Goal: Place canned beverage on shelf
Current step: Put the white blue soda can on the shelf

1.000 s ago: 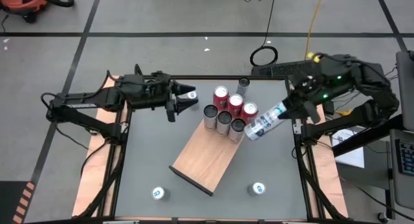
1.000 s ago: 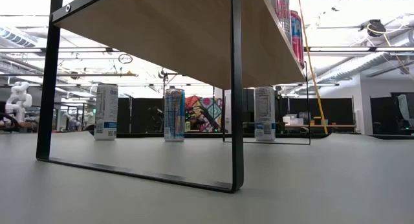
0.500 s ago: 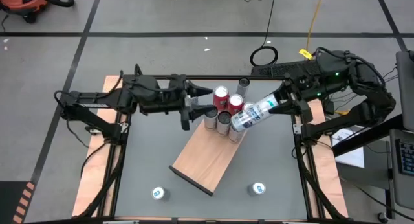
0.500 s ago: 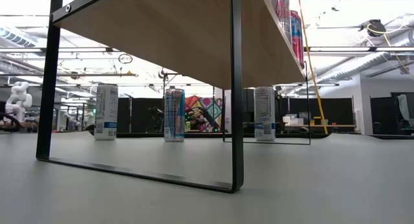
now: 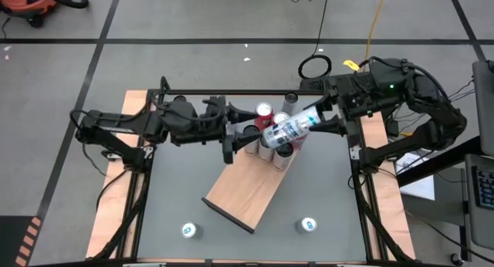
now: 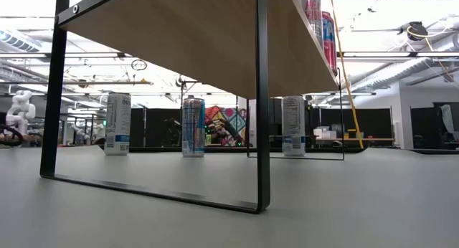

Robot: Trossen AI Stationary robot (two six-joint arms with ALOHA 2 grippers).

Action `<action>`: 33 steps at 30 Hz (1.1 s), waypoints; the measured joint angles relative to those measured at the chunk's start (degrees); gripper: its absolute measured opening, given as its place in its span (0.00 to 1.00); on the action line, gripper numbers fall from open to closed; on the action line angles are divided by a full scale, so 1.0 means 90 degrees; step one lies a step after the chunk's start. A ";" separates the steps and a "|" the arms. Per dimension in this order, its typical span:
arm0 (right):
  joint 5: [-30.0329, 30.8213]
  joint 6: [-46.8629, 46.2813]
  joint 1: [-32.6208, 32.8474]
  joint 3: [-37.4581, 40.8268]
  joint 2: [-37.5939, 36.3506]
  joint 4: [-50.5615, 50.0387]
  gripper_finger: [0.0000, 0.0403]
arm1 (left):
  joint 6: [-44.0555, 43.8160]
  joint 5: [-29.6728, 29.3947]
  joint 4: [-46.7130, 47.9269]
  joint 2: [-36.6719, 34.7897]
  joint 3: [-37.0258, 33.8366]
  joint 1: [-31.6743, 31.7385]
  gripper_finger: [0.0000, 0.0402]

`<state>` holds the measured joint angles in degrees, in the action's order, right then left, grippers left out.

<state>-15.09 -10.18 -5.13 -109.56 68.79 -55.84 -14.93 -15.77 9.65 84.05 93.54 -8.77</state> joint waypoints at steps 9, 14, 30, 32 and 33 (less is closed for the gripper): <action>-0.0001 0.0258 0.0000 0.0000 0.0255 0.0466 0.54 | 0.0266 -0.0469 0.0064 0.0000 0.0000 -0.0170 0.73; 0.0000 0.0261 0.0000 0.0000 0.0356 0.0630 0.54 | 0.0214 -0.0497 0.0452 0.0000 0.0000 -0.0170 0.73; -0.0018 0.0258 0.0000 0.0002 0.0503 0.1204 0.54 | 0.0201 -0.0413 0.0807 -0.0001 0.0000 -0.0168 0.73; -0.0022 0.0277 0.0000 0.0002 0.0551 0.1238 0.54 | 0.0199 -0.0408 0.0804 -0.0002 0.0000 -0.0168 0.73; -0.0023 0.0283 0.0000 0.0002 0.0580 0.1270 0.54 | 0.0201 -0.0397 0.0799 -0.0002 0.0000 -0.0168 0.73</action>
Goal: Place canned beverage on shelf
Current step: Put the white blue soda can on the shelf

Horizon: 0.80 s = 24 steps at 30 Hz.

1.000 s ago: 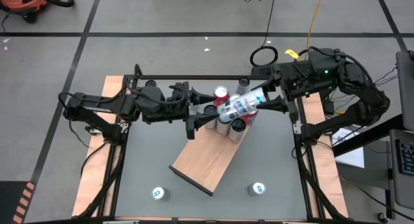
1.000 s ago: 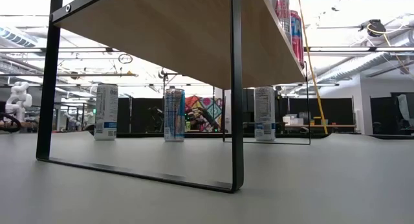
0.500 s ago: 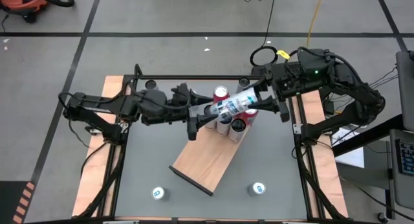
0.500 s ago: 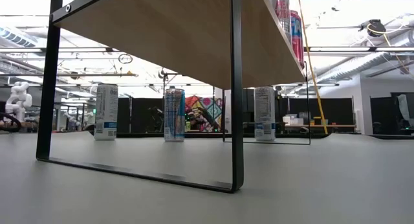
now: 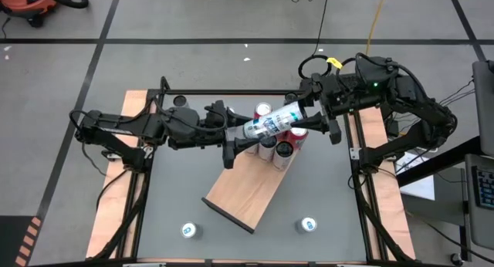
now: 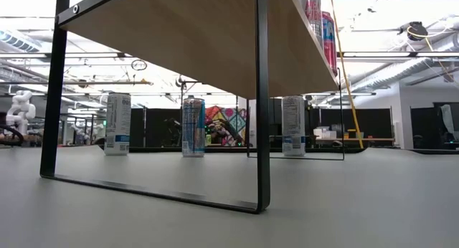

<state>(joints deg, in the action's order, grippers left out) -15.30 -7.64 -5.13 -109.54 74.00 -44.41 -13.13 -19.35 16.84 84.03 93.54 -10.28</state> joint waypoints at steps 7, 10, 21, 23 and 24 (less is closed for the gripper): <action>-0.0079 0.0078 0.0000 0.0000 0.0112 0.0097 0.54 | 0.0000 0.0292 0.0082 -0.0001 -0.0002 0.0002 0.71; -0.0088 0.0079 0.0000 0.0000 0.0150 0.0173 0.54 | 0.0012 0.0320 0.0157 -0.0002 -0.0002 0.0002 0.68; -0.0043 0.0092 0.0000 0.0000 0.0157 0.0203 0.54 | 0.0012 0.0329 0.0211 -0.0002 -0.0002 0.0002 0.62; -0.0043 0.0083 0.0000 0.0000 0.0157 0.0202 0.54 | 0.0010 0.0327 0.0206 -0.0002 -0.0002 0.0002 0.62; -0.0040 0.0083 0.0000 0.0000 0.0157 0.0202 0.55 | 0.0010 0.0327 0.0206 -0.0002 -0.0002 0.0002 0.62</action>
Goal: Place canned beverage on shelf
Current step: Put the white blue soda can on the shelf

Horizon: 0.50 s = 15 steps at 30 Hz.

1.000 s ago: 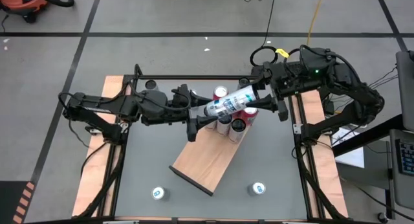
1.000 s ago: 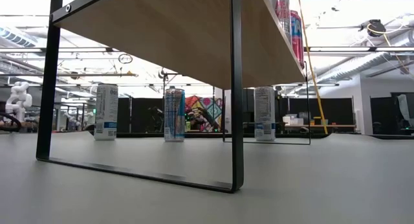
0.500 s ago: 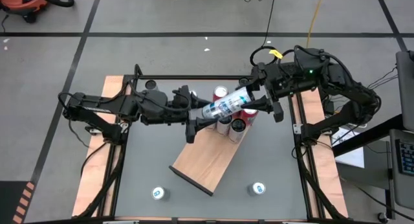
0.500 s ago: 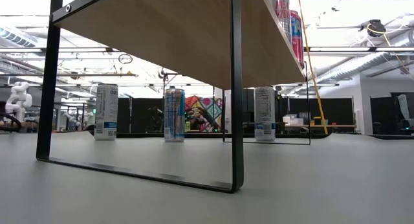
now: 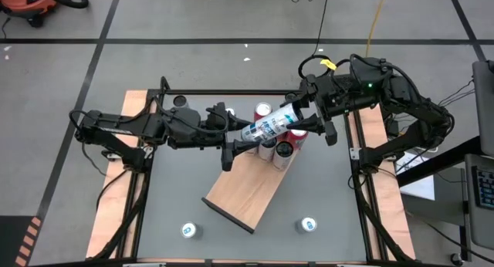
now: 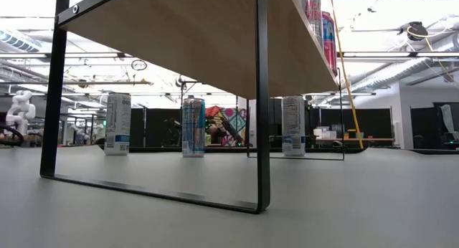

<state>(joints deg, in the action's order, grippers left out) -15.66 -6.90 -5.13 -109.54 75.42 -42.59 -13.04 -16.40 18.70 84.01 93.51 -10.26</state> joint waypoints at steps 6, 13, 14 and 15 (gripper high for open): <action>0.0049 -0.0288 0.0000 0.0000 0.0003 0.0046 0.63 | 0.0033 0.0026 -0.0041 0.0000 0.0000 0.0000 0.62; 0.0105 -0.0935 0.0000 0.0000 0.0010 0.0027 0.72 | 0.0532 -0.0037 -0.0044 0.0000 -0.0005 0.0002 0.62; 0.0114 -0.1014 0.0000 0.0000 0.0010 0.0021 0.73 | 0.0598 -0.0050 -0.0047 0.0000 -0.0005 0.0002 0.62; 0.0112 -0.1102 0.0000 0.0000 0.0010 0.0012 0.73 | 0.0677 -0.0071 -0.0057 0.0000 -0.0005 0.0002 0.62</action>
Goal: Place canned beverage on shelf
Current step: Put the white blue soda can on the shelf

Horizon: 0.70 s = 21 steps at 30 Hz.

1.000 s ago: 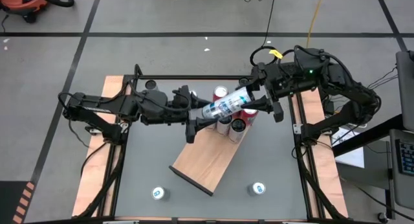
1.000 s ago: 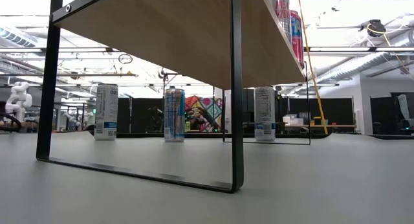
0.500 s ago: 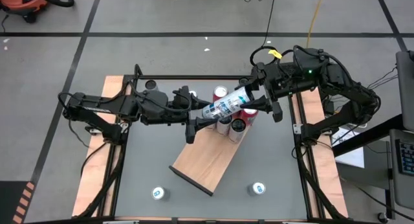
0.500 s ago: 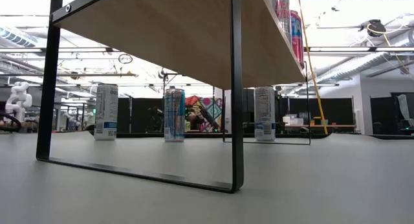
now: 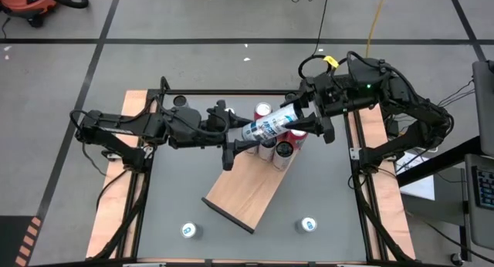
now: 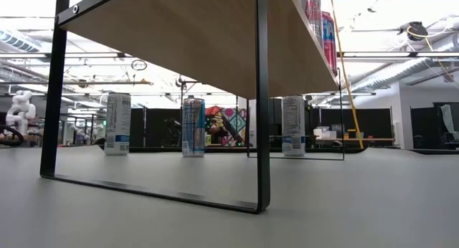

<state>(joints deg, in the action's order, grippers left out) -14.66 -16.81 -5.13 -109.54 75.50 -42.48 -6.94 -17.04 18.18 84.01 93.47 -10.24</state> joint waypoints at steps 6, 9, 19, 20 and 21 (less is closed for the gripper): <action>-0.0012 -0.0690 0.0000 0.0000 -0.0002 0.0007 0.73 | 0.0564 -0.0187 -0.0143 0.0000 0.0001 -0.0006 0.62; -0.0005 -0.1066 -0.0002 0.0000 -0.0002 0.0028 0.73 | 0.1001 -0.0471 -0.0127 0.0002 0.0083 -0.0043 0.62; 0.0568 -0.1410 -0.0002 -0.0002 0.0155 0.0236 0.73 | 0.1714 -0.1090 -0.0124 0.0002 0.0114 -0.0044 0.61; 0.0610 -0.1391 -0.0002 -0.0002 0.0198 0.0258 0.72 | 0.1714 -0.1136 -0.0122 0.0002 0.0114 -0.0044 0.61; 0.0626 -0.1385 -0.0002 -0.0002 0.0233 0.0295 0.71 | 0.1715 -0.1177 -0.0125 0.0002 0.0114 -0.0044 0.61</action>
<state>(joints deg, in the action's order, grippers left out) -9.02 -29.28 -5.15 -109.56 77.60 -39.83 8.49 -27.63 17.06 84.03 94.50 -10.63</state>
